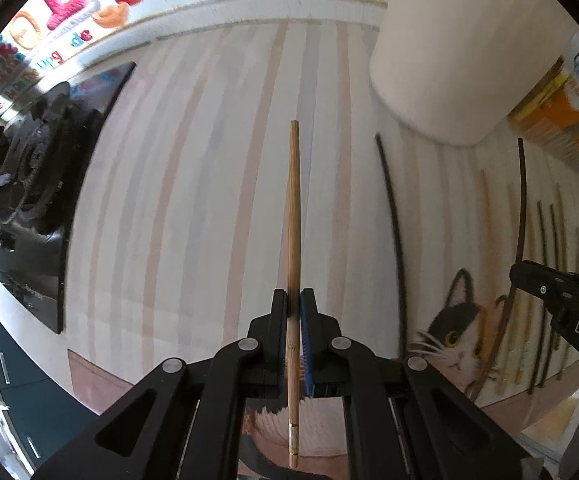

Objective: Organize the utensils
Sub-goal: 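Lift both held chopsticks and carry them above the cream utensil holder, then lower both chopsticks into the holder and open both tools, then grasp a black chopstick with the left tool while the right tool grasps a wooden one, then lift both held chopsticks and carry them above the utensil holder, then lower both chopsticks into the holder and open both tools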

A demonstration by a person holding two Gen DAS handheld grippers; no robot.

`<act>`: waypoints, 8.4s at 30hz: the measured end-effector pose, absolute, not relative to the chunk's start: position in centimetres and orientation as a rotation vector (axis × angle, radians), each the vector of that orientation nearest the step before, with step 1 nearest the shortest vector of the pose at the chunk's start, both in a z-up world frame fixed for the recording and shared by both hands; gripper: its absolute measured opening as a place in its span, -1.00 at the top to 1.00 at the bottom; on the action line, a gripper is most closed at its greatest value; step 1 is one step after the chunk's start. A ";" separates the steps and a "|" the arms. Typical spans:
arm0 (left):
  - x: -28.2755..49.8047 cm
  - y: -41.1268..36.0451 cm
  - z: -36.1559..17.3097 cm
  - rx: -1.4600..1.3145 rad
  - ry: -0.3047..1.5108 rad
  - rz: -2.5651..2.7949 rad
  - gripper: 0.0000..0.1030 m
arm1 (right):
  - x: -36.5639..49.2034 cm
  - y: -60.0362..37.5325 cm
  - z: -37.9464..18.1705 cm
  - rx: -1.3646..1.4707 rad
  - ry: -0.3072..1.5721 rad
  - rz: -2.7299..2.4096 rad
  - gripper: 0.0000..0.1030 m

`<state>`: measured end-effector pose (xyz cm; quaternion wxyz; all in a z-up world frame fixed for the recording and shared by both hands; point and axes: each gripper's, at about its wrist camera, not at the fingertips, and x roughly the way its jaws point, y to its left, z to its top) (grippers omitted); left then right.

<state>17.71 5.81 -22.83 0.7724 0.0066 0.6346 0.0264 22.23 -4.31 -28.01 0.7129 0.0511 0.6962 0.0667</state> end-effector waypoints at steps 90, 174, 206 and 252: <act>23.5 4.0 -12.6 -0.027 1.057 0.125 -1.00 | 28.5 -16.2 -12.5 0.299 0.960 0.054 -0.72; 20.9 3.4 -29.3 0.121 1.479 0.023 0.94 | 25.3 -4.9 -35.8 -0.015 1.639 0.068 0.86; 26.6 1.1 6.3 -0.083 0.720 -0.213 0.95 | 29.6 -15.5 -1.1 0.351 0.776 0.193 0.87; 25.3 2.9 -7.9 -0.032 0.976 0.055 -1.00 | 28.9 -19.0 -8.0 0.340 0.774 0.004 -0.69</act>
